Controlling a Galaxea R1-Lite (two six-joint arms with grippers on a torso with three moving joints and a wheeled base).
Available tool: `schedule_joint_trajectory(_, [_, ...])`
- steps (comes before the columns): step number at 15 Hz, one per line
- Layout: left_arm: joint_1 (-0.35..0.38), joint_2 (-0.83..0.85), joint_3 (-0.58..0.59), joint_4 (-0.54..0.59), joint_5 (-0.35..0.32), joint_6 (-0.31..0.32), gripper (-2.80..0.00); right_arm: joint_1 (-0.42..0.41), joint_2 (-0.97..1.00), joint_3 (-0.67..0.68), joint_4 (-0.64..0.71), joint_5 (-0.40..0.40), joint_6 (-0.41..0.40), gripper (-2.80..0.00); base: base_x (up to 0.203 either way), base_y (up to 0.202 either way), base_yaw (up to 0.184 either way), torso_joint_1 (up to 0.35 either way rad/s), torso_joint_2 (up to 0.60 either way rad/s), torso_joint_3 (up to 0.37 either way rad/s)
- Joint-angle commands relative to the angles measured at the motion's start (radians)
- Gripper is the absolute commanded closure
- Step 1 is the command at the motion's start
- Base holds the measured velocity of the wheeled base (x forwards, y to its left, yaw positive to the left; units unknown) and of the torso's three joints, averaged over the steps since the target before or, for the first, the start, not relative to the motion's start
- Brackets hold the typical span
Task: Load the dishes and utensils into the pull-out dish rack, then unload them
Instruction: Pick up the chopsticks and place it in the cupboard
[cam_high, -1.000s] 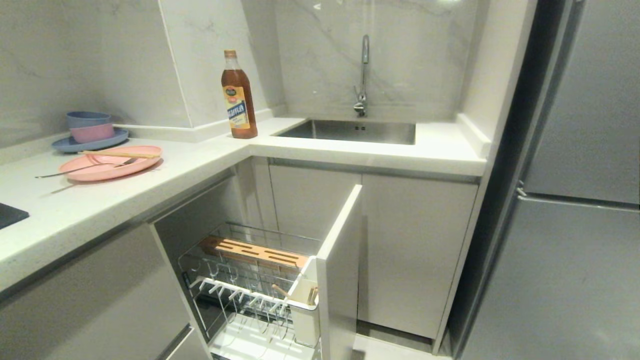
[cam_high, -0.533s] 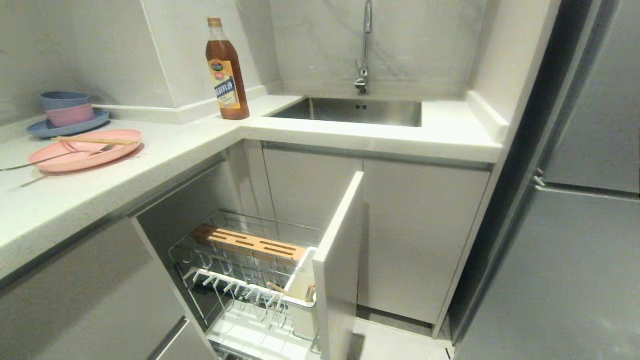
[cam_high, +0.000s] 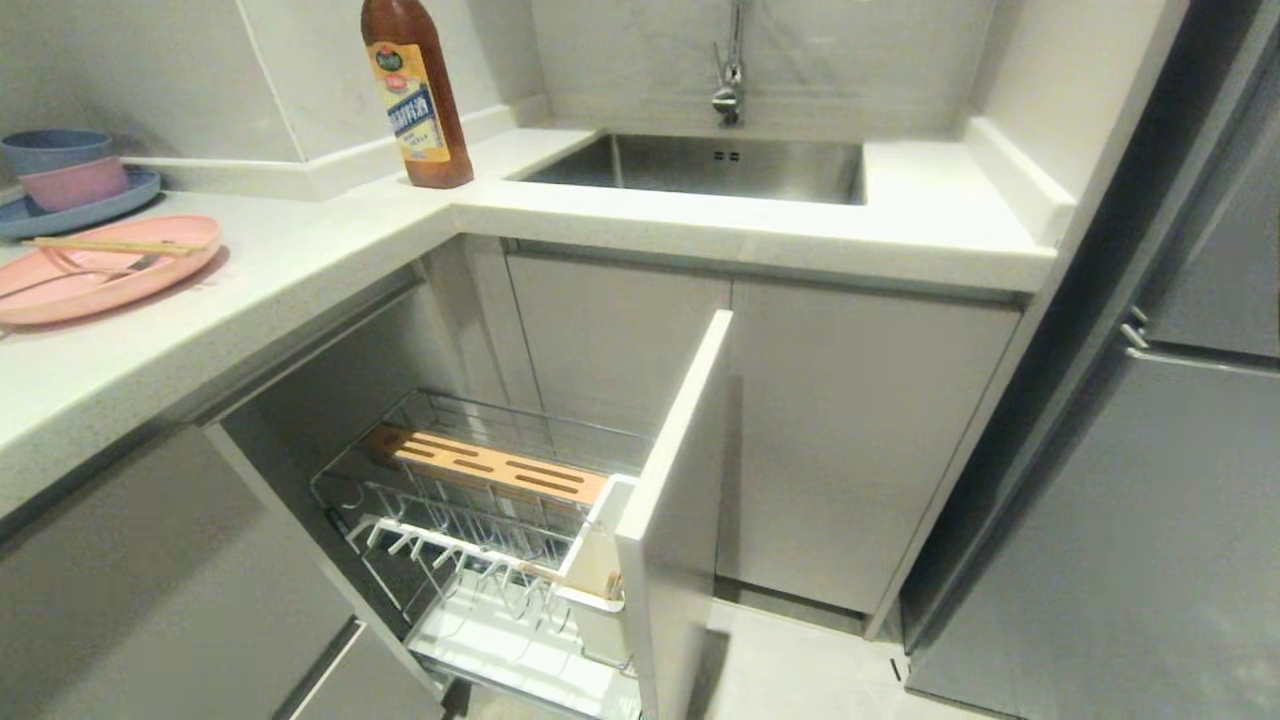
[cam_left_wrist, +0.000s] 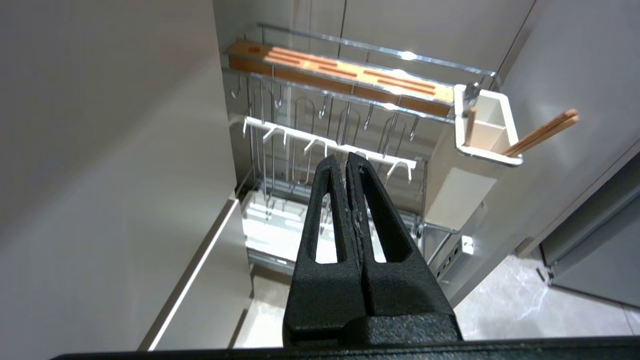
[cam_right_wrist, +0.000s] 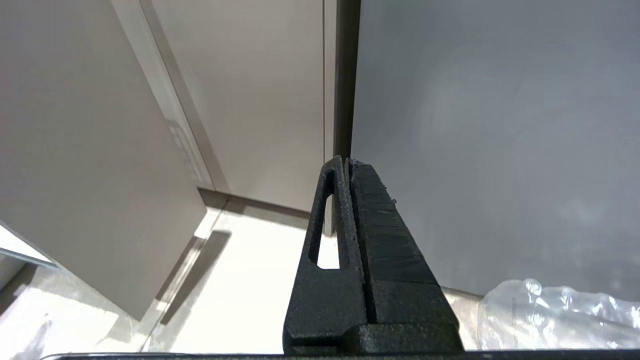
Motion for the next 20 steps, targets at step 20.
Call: schedule_joint_trajectory(20, [0.0, 0.001, 0.0, -0.001, 0.0, -0.004, 0.0, 0.0, 0.0, 0.0, 0.001, -0.001, 0.0, 0.0, 0.0, 0.0, 0.0, 0.002, 0.0, -0.156])
